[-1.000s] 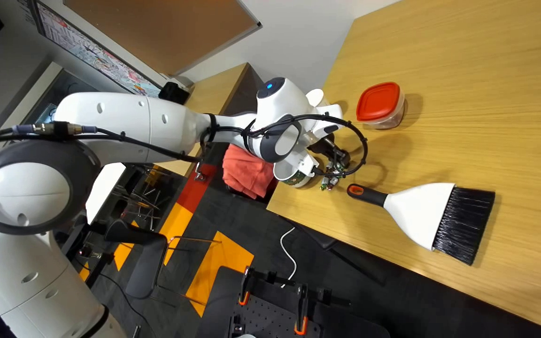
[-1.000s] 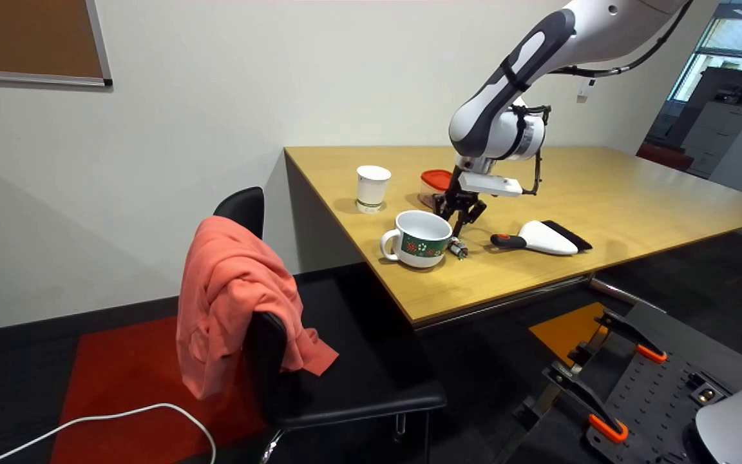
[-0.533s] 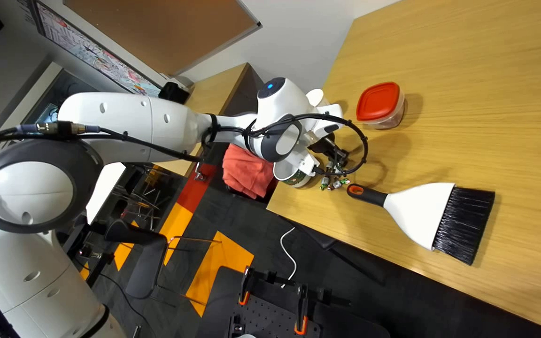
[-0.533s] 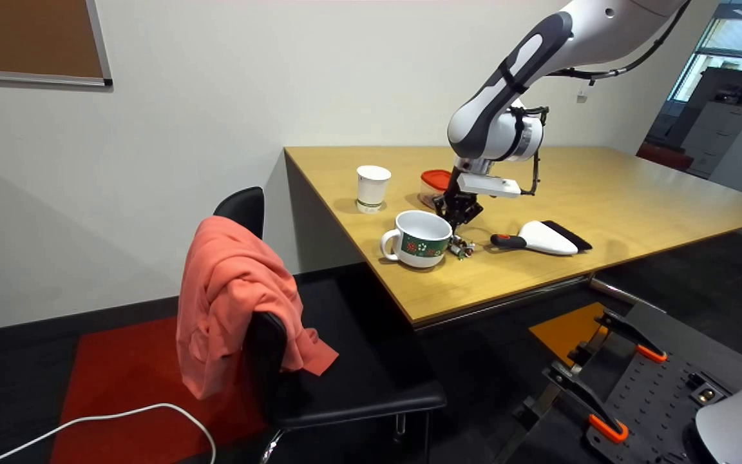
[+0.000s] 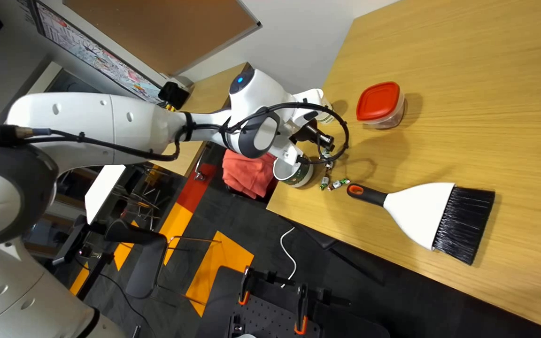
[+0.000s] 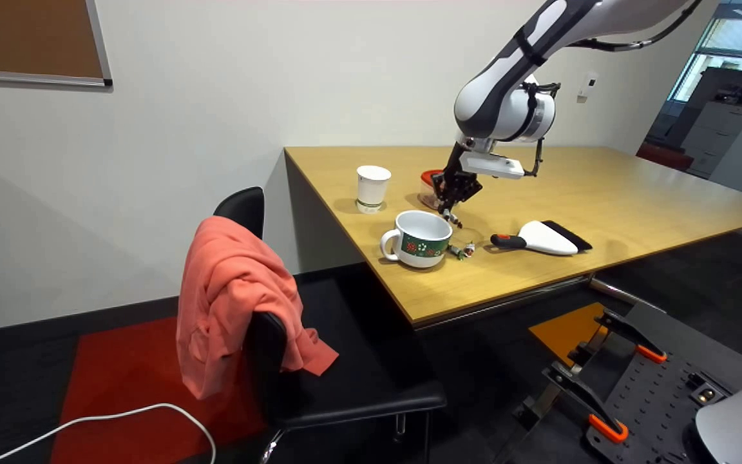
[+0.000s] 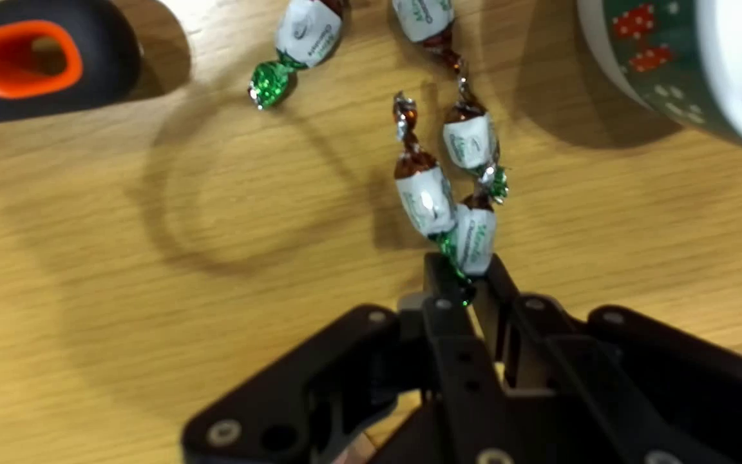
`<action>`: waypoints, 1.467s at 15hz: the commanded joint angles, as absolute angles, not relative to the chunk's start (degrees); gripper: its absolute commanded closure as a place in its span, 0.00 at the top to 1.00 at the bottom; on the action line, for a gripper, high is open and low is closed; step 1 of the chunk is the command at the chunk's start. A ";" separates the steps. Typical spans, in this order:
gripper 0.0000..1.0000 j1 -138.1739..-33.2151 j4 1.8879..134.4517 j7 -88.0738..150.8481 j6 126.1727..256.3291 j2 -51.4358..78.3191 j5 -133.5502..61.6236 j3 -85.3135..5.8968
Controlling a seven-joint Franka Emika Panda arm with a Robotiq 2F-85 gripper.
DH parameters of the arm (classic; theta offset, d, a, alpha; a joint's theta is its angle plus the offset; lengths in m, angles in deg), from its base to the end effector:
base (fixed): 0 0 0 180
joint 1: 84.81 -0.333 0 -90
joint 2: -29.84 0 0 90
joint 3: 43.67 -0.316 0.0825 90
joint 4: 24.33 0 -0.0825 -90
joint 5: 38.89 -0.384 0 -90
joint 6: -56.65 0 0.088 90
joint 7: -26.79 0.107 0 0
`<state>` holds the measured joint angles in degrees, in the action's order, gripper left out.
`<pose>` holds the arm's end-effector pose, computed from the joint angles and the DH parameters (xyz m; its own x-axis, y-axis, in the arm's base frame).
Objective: Place one of the pieces of candy in the mug
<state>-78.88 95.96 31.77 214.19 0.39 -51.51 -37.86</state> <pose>0.5792 -0.1290 0.1849 0.8804 -0.4560 0.1306 -0.4500 -0.8900 -0.0734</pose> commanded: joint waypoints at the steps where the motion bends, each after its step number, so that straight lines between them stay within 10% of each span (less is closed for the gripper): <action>1: 0.03 -79.69 103.61 32.05 215.67 9.90 -49.94 -38.57; 17: 0.03 -83.93 109.67 31.53 210.62 17.75 -47.90 -43.71; 18: 0.39 -83.89 109.69 31.19 209.88 17.76 -47.69 -43.80; 22: 0.62 -83.87 109.58 30.99 207.55 17.78 -47.04 -43.80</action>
<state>-83.75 109.38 31.40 210.30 16.82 -48.02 -43.94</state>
